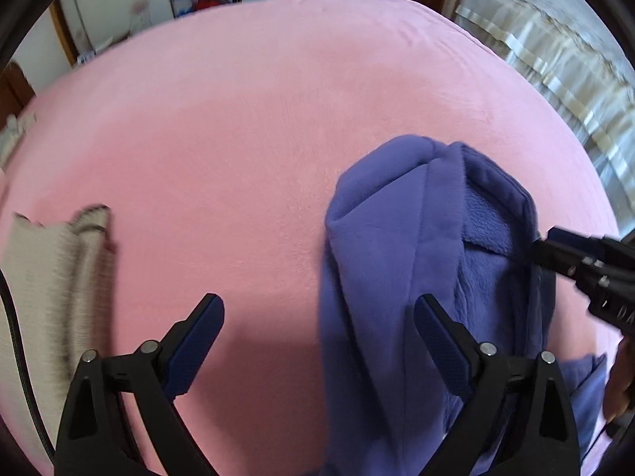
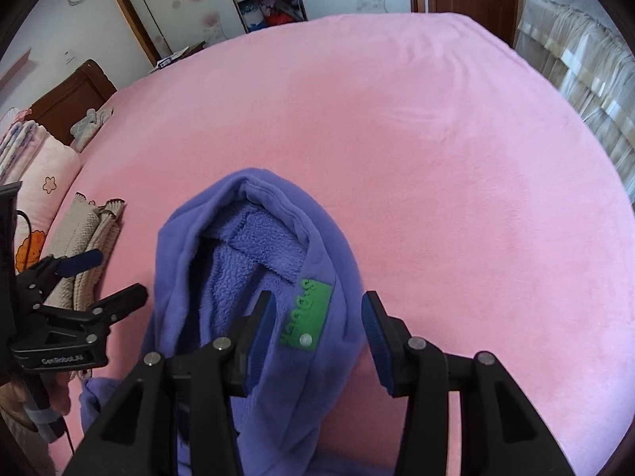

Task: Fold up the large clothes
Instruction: 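Move both tools to the purple hood, then grasp the hood with both tools and lift it, then fold the hood down over the hoodie body with both tools, then open both tools to release the hood, then move both tools to the ribbed bottom hem of the hoodie, then grasp the ribbed hem with both tools and lift it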

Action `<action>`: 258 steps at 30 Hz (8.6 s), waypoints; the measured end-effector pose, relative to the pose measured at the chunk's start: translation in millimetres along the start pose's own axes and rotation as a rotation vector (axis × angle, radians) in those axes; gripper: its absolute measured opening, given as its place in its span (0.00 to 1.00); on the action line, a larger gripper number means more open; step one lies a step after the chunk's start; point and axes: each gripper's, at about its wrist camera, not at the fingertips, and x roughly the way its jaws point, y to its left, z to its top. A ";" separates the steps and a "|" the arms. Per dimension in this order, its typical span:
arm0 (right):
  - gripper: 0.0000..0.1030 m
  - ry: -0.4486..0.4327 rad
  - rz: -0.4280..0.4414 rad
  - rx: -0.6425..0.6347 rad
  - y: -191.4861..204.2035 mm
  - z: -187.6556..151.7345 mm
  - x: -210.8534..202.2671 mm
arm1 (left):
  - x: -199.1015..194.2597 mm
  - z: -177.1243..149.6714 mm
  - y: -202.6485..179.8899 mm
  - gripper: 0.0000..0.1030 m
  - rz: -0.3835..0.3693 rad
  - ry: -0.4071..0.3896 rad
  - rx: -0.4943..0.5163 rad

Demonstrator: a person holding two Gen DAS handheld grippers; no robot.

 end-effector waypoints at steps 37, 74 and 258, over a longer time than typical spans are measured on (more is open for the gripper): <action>0.09 -0.320 -0.131 -0.244 48.4 -212.9 -197.9 | -212.7 -230.3 -52.8 0.08 -0.135 -0.195 0.091; 0.38 -0.118 -0.090 -0.225 86.1 -298.0 -148.5 | -169.7 -337.3 -100.7 0.39 -0.232 -0.089 -0.098; 0.04 -0.524 0.263 -0.013 -12.9 -398.0 -381.0 | -351.5 -472.2 96.8 0.04 -0.389 -0.467 -0.677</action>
